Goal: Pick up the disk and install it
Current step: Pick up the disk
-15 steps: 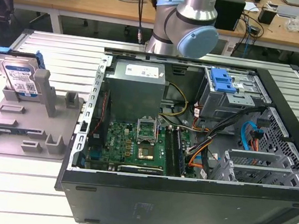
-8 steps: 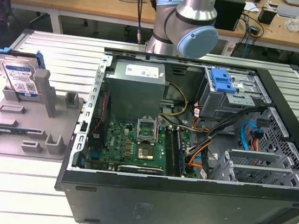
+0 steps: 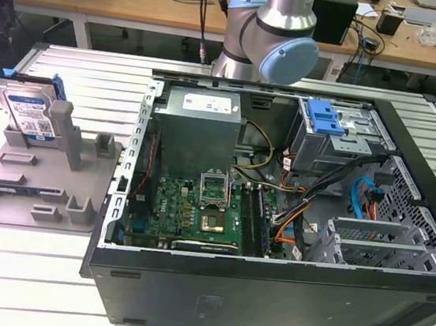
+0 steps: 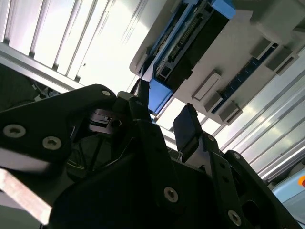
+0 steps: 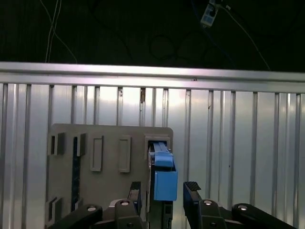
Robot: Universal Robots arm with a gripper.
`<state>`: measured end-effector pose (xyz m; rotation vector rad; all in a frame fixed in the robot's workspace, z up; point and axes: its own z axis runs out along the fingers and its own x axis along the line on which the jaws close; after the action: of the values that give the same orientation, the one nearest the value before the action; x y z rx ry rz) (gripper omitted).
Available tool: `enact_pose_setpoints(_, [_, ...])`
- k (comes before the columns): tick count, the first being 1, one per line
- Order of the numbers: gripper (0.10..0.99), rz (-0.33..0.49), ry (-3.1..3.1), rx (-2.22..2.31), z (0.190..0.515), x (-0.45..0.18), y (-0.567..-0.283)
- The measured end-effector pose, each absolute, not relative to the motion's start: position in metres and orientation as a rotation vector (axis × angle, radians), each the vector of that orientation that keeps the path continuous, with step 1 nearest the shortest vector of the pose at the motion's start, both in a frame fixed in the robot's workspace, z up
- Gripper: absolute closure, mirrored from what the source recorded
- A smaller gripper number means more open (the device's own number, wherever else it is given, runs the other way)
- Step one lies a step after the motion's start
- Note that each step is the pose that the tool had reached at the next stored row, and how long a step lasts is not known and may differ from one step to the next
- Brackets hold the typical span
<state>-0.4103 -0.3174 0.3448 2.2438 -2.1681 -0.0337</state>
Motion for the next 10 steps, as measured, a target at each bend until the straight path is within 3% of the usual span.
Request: enact_pose_setpoints(10, [0.604,-0.033,-2.168,2.244,0.3405,-0.4102,-0.3175])
